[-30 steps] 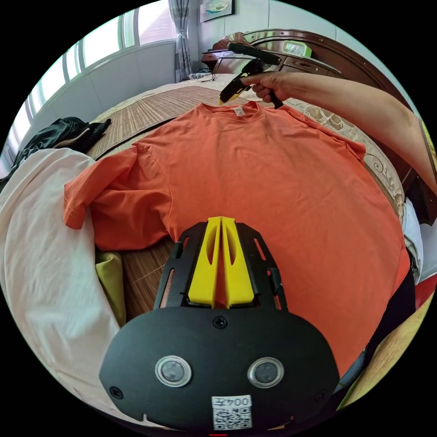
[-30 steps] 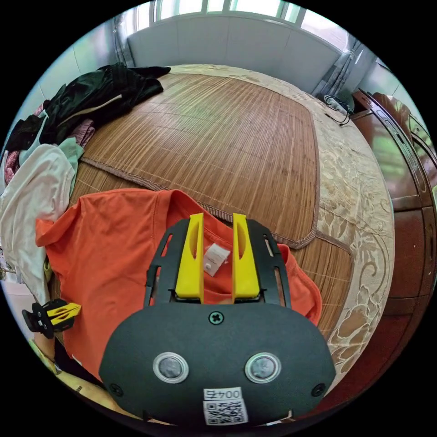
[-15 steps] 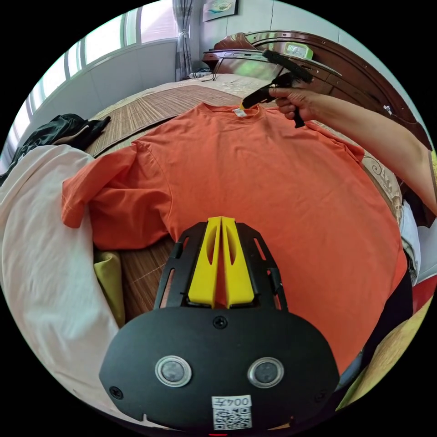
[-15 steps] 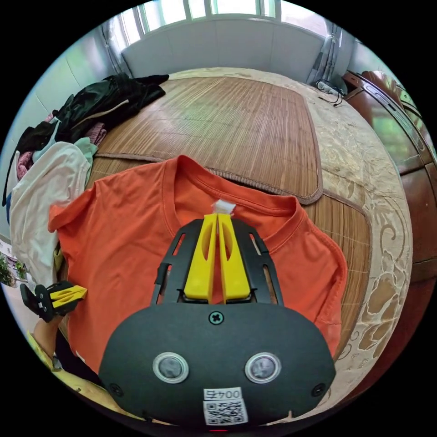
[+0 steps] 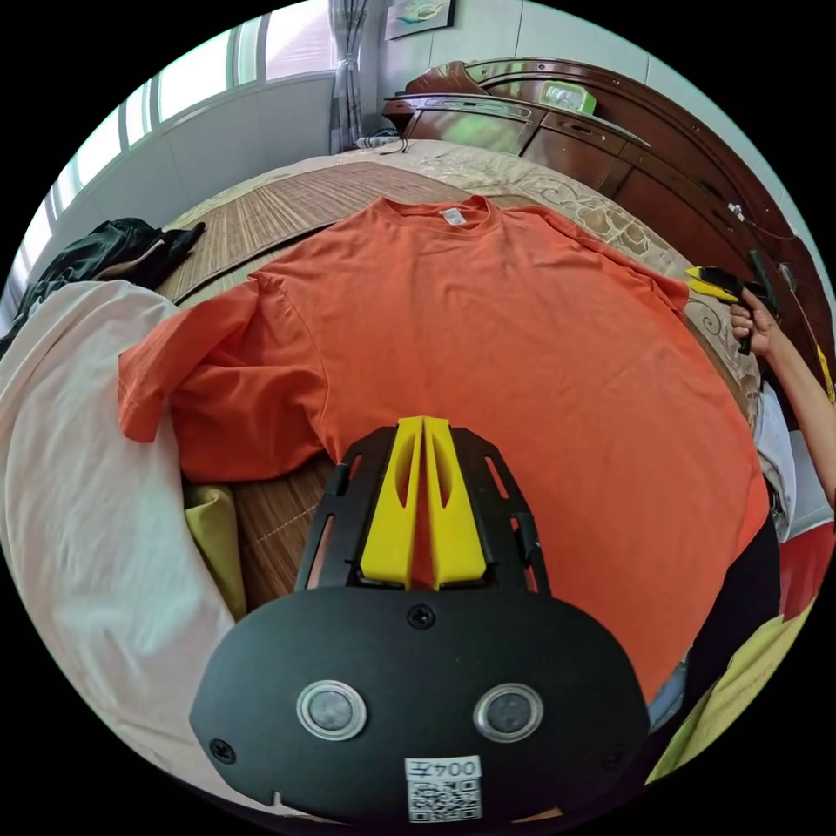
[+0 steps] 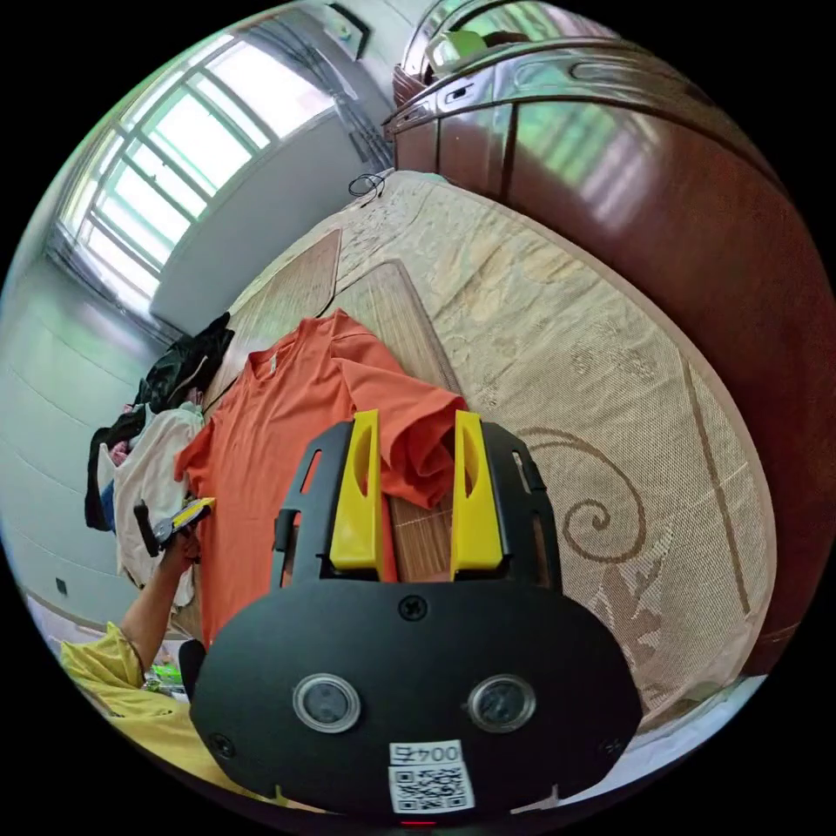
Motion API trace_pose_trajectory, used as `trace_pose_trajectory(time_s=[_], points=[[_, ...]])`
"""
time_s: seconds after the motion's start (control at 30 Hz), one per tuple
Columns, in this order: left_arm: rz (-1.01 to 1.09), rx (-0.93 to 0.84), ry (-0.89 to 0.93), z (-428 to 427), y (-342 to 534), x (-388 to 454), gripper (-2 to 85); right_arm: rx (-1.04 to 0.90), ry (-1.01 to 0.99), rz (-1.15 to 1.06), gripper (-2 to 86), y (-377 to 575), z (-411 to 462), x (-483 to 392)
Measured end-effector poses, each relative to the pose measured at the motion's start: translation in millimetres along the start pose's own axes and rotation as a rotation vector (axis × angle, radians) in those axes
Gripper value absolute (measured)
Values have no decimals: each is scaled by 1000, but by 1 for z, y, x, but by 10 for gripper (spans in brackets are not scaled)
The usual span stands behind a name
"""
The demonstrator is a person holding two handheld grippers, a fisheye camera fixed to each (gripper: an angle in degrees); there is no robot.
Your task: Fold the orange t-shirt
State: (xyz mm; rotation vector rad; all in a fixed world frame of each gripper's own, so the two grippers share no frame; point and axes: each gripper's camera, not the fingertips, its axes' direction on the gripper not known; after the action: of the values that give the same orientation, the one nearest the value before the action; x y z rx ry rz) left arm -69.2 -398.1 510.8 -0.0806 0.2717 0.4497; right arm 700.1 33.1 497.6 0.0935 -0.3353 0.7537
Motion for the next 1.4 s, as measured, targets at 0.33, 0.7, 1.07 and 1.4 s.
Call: trace_pose_trajectory(time_s=[0.33, 0.7, 1.07, 1.4], points=[[-30, 16, -86, -15, 47, 43, 4, -184, -129, 161, 138, -34, 40, 39], [-17, -4, -124, -15, 44, 62, 5, 44, 6, -30, -4, -69, -25, -8], [-6, -1, -148, -19, 40, 81, 3, -17, 322, -373, -6, -70, -40, -153], [2, 3, -163, -22, 35, 96, 3, -23, 657, -739, 0, 42, 42, -316]])
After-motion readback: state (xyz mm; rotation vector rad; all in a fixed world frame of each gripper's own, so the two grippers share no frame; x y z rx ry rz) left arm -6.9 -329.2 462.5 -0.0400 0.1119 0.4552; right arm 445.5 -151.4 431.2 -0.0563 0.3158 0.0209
